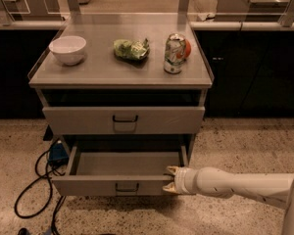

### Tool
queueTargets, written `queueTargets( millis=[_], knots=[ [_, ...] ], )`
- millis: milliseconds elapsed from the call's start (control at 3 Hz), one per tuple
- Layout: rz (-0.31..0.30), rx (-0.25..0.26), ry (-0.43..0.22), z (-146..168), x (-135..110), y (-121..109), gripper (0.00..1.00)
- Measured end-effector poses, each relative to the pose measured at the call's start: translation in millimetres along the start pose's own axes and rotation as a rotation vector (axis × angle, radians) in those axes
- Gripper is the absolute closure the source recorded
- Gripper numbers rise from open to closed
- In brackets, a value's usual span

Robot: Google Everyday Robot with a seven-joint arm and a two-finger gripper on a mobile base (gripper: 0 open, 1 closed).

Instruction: Open middle drawer

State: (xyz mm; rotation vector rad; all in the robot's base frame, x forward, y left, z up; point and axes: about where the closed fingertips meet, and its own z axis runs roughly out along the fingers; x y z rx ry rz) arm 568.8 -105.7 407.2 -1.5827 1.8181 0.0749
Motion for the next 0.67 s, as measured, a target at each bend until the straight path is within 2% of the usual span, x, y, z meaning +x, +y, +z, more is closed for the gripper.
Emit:
queueTargets(
  millis=[333, 667],
  knots=[
    [0.000, 0.000, 0.000, 0.0, 0.0, 0.0, 0.00],
    [0.000, 0.000, 0.000, 0.0, 0.0, 0.0, 0.00]
  ],
)
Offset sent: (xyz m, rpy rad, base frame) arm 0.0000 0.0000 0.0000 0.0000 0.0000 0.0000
